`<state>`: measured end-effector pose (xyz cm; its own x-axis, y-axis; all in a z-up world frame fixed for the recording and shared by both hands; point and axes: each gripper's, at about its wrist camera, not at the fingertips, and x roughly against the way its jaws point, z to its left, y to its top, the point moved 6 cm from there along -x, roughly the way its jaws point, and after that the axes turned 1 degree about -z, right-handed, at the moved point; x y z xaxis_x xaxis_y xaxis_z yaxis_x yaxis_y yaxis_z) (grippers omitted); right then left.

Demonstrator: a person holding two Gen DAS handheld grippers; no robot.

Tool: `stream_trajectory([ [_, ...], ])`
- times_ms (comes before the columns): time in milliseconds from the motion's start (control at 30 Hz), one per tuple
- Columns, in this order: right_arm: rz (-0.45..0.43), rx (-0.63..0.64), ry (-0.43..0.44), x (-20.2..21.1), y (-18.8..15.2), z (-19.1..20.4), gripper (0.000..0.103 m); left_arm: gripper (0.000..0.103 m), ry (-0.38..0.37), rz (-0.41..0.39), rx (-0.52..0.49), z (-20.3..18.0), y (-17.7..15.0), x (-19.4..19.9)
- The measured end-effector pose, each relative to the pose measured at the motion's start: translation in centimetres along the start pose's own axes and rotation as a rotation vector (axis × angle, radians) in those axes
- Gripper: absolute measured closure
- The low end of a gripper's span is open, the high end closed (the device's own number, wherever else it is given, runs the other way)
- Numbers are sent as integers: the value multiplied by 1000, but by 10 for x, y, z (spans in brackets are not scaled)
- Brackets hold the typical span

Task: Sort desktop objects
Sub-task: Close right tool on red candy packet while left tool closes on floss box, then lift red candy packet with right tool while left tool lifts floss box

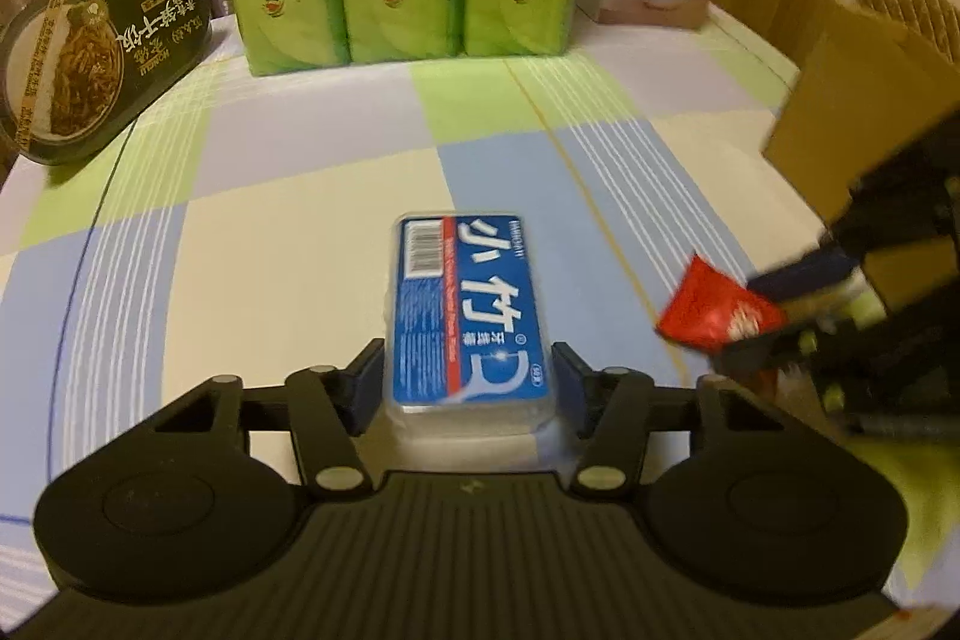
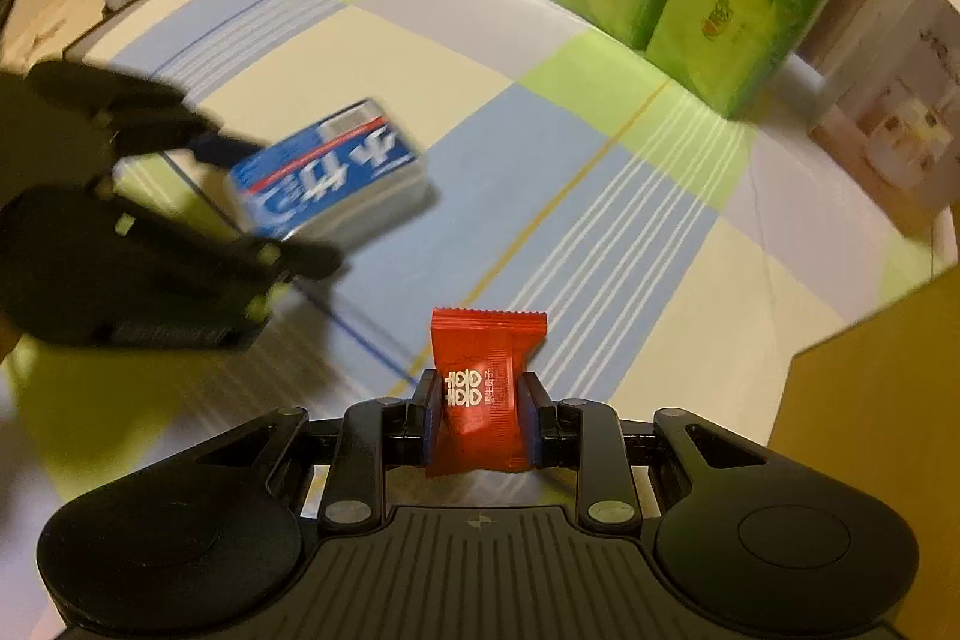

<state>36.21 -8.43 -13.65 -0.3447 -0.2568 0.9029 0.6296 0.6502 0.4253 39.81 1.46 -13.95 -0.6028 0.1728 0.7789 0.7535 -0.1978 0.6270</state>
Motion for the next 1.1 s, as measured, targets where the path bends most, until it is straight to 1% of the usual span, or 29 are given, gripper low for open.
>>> stream_trajectory([
  [167,-7,-49,30,20,-26,24,79,51,-13,42,-49,-12,-40,34],
  [267,-12,-109,69,35,-52,42,79,52,-28,58,-52,-25,-68,59],
  [333,-20,-138,88,48,-74,56,79,52,-40,62,-33,-34,-84,76],
  [433,-31,-148,80,68,-113,75,79,51,-63,62,-22,-53,-106,101],
  [533,-52,-162,60,88,-150,88,79,51,-59,57,-39,-72,-125,123],
  [633,-107,-154,26,102,-177,96,79,51,-54,52,-72,-91,-142,138],
  [700,-154,-163,5,108,-189,96,78,51,-37,38,-100,-100,-149,143],
  [767,-181,-181,5,110,-198,98,73,39,-28,29,-104,-105,-153,145],
  [800,-188,-185,6,110,-201,98,71,39,-29,27,-102,-106,-154,145],
  [867,-206,-185,-11,111,-205,99,61,39,-26,24,-108,-109,-153,144],
  [967,-224,-197,-15,111,-207,95,58,38,-13,22,-123,-110,-151,142],
  [1100,-242,-217,-15,107,-207,91,58,36,-1,21,-124,-109,-149,137],
])
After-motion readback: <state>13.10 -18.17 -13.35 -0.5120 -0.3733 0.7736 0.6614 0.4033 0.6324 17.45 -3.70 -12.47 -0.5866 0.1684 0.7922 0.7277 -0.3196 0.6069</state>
